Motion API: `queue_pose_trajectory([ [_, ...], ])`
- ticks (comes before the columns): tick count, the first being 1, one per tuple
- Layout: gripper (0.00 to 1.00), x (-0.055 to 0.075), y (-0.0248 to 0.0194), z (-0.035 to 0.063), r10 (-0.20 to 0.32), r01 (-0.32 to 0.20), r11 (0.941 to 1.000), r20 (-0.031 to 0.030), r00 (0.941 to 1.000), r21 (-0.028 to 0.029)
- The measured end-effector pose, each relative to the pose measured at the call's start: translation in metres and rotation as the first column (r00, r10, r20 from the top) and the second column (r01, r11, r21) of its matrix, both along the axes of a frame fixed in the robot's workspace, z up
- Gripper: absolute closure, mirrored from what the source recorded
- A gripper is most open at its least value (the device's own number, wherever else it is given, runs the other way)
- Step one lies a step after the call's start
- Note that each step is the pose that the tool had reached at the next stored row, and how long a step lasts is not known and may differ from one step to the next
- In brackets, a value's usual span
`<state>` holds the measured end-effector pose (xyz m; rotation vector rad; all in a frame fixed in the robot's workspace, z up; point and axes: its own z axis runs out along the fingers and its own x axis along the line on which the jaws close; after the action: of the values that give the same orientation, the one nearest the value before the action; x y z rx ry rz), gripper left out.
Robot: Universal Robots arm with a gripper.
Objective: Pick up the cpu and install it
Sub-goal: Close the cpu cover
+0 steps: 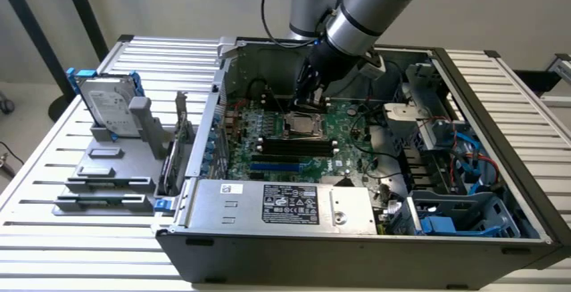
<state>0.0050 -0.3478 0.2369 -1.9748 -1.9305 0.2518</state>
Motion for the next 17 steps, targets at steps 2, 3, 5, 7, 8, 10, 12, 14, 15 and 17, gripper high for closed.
queue_pose_trajectory([
  [2, 0.89, -0.003, 0.0, -0.0036, 0.0, 0.0, 1.0, 0.0, 1.0, -0.0001],
  [3, 0.89, -0.005, 0.0, -0.0054, 0.0, 0.0, 1.0, 0.0, 1.0, 0.0],
  [5, 0.89, -0.007, 0.0, -0.0092, 0.0, 0.0, 1.0, 0.0, 1.0, -0.0001],
  [7, 0.89, -0.009, 0.0, -0.0127, 0.0, 0.0, 1.0, 0.0, 1.0, 0.0],
  [8, 0.89, -0.01, 0.0, -0.0145, 0.001, -0.001, 1.0, 0.0, 1.0, -0.0001],
  [10, 0.89, -0.011, 0.0, -0.0181, 0.001, -0.001, 1.0, 0.0008, 1.0, 0.0],
  [12, 0.89, -0.011, 0.0, -0.0218, 0.001, -0.001, 1.0, 0.0035, 1.0, -0.0001],
  [14, 0.89, -0.011, 0.0, -0.0254, 0.001, -0.001, 1.0, 0.007, 1.0, -0.0001],
  [15, 0.89, -0.011, 0.0, -0.0273, 0.001, -0.001, 1.0, 0.0081, 1.0, 0.0],
  [17, 0.89, -0.011, 0.0006, -0.0309, 0.001, -0.001, 1.0, 0.0084, 1.0, 0.0004],
])
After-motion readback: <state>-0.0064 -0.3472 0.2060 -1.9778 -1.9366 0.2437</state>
